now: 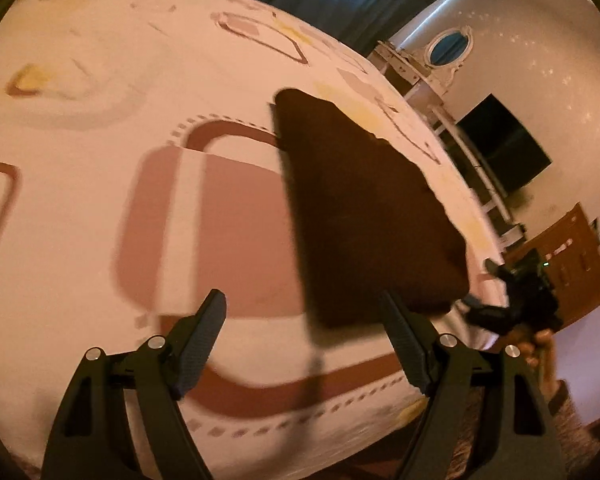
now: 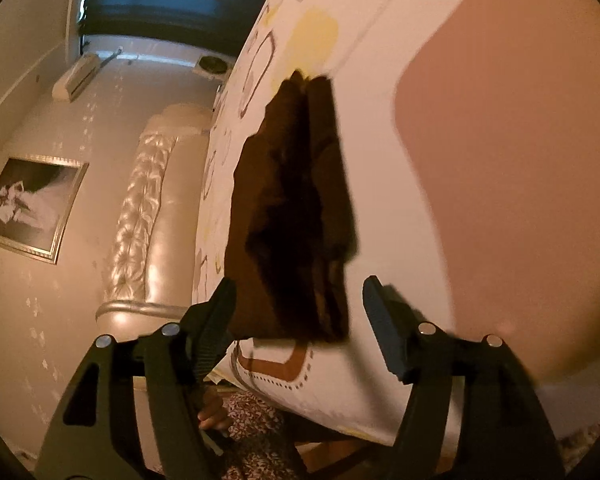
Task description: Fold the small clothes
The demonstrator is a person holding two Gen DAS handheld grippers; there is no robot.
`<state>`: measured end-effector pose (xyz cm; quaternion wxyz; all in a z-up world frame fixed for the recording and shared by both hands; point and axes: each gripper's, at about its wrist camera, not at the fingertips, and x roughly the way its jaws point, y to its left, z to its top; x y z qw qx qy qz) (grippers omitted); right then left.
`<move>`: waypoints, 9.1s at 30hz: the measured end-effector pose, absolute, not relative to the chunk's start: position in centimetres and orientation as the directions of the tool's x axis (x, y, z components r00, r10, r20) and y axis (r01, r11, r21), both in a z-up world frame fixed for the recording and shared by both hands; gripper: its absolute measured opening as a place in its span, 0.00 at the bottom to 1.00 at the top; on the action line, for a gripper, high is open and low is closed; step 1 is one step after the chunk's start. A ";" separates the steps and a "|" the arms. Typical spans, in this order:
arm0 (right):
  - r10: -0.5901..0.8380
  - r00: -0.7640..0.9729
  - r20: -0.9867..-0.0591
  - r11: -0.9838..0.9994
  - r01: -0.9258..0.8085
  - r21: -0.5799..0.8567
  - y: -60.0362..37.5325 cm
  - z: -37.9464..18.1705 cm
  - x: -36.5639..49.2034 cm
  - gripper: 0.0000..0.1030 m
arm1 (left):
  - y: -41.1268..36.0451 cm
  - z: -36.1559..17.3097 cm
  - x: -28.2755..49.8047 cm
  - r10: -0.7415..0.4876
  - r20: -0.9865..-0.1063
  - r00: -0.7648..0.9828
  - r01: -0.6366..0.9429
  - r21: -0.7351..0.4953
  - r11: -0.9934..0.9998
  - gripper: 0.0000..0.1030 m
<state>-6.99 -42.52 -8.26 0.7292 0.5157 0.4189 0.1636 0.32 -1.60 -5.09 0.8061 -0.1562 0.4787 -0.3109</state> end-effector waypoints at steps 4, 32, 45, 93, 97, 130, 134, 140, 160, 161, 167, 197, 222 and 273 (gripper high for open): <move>0.694 0.552 -0.462 0.447 0.172 0.878 -40.5 -8.9 -5.2 0.64 | -3.9 -6.1 1.4 -0.691 -0.653 0.310 0.327 -0.610 0.722 0.75; 0.705 0.503 -0.501 0.522 0.110 0.846 -41.3 -9.5 -6.1 0.27 | -5.0 -5.4 0.8 -0.655 -0.668 0.354 0.328 -0.567 0.756 0.38; 0.621 0.618 -0.482 0.509 0.151 0.848 -46.7 -9.1 4.2 0.56 | -4.9 -6.3 12.5 -0.696 -0.651 0.304 0.268 -0.643 0.718 0.55; 0.635 0.624 -0.456 0.531 0.076 0.844 -44.5 -10.0 11.1 0.48 | -9.7 -4.8 16.6 -0.480 -0.760 0.438 0.373 -0.332 0.866 0.35; 0.638 0.627 -0.447 0.517 0.080 0.852 -45.2 -9.6 8.0 0.56 | -7.7 -4.8 14.0 -0.541 -0.749 0.382 0.352 -0.423 0.835 0.57; 0.740 0.526 -0.420 0.437 0.100 0.894 -40.1 -10.6 -0.9 0.17 | -7.3 -4.9 4.2 -0.595 -0.743 0.307 0.288 -0.523 0.802 0.23; 0.745 0.530 -0.404 0.411 0.111 0.905 -40.3 -11.8 -1.1 0.22 | -6.8 -6.0 4.5 -0.618 -0.728 0.296 0.277 -0.554 0.785 0.24; 0.753 0.576 -0.317 0.329 0.087 0.940 -41.8 -10.4 -0.5 0.69 | -6.7 -6.0 4.3 -0.635 -0.716 0.291 0.314 -0.555 0.770 0.30; 0.697 0.605 -0.385 0.370 0.157 0.916 -42.2 -12.5 1.1 0.16 | -7.7 -5.7 3.6 -0.578 -0.743 0.337 0.369 -0.460 0.808 0.63; 0.694 0.608 -0.386 0.368 0.161 0.916 -42.3 -12.4 0.9 0.15 | -7.9 -5.6 3.7 -0.572 -0.746 0.340 0.371 -0.453 0.811 0.65; 0.674 0.627 -0.390 0.347 0.198 0.917 -44.2 -12.8 -1.1 0.10 | -8.5 -5.4 3.0 -0.524 -0.769 0.365 0.363 -0.401 0.841 0.78; 0.116 0.576 -0.809 0.899 0.285 0.332 -33.2 -4.2 -12.0 0.75 | -6.1 -0.7 -7.7 -0.241 -0.769 0.593 0.255 -0.104 0.961 0.83; 0.030 0.632 -0.774 0.950 0.224 0.219 -28.6 -3.5 -12.7 0.82 | -7.1 -0.3 -9.0 -0.191 -0.753 0.629 0.251 -0.036 0.967 0.83; 0.050 0.610 -0.791 0.952 0.211 0.222 -27.7 -4.7 -12.9 0.82 | -7.3 -0.5 -9.0 -0.192 -0.764 0.616 0.253 -0.039 0.967 0.83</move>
